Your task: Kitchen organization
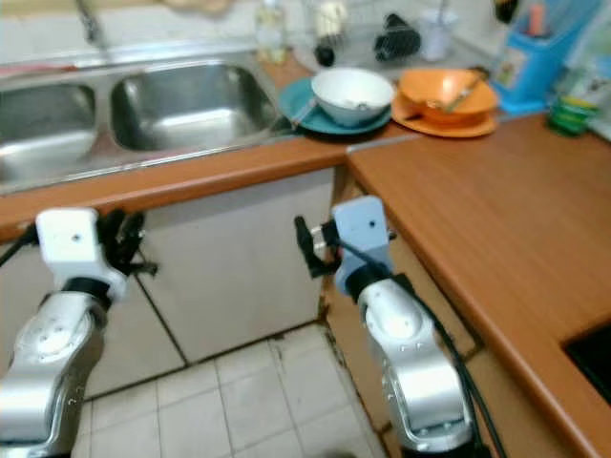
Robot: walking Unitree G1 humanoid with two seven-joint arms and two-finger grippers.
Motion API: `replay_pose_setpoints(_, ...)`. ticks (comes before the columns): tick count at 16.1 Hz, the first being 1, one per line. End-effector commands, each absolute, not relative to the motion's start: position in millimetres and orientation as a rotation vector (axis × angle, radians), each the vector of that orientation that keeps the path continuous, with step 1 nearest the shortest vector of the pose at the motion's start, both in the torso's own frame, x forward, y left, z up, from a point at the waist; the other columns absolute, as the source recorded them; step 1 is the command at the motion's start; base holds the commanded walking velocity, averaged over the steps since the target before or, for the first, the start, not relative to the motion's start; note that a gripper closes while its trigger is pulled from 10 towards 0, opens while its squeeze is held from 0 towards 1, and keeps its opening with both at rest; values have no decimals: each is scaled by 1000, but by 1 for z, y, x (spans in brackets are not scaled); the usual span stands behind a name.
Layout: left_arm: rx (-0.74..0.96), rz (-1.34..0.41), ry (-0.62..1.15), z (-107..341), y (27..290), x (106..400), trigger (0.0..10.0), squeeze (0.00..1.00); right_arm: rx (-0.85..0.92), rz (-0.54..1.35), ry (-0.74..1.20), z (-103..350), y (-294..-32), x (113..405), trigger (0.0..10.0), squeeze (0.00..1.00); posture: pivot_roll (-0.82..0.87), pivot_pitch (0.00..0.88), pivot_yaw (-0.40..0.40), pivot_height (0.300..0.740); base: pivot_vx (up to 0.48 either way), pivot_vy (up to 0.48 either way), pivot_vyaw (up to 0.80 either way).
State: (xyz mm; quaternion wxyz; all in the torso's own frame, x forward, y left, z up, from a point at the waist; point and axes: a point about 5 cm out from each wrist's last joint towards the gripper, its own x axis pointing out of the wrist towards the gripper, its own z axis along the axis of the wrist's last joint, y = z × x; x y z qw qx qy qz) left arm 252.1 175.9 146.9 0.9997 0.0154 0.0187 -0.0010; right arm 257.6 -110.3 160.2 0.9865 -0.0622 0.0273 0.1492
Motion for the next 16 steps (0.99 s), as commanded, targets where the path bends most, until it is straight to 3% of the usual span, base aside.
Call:
replay_pose_setpoints(1, 40, -14, 15, 154, 176, 255, 10000, 0, -110, 296, 33, 165, -109, 257, 10000, 0, -94, 0, 13, 740, 368, 0, 0)
replay_pose_setpoints(16, 66, -115, -25, 164, 160, 266, 10000, 0, -82, 272, -46, 179, -115, 266, 10000, 0, -85, 0, 5, 740, 366, 0, 0)
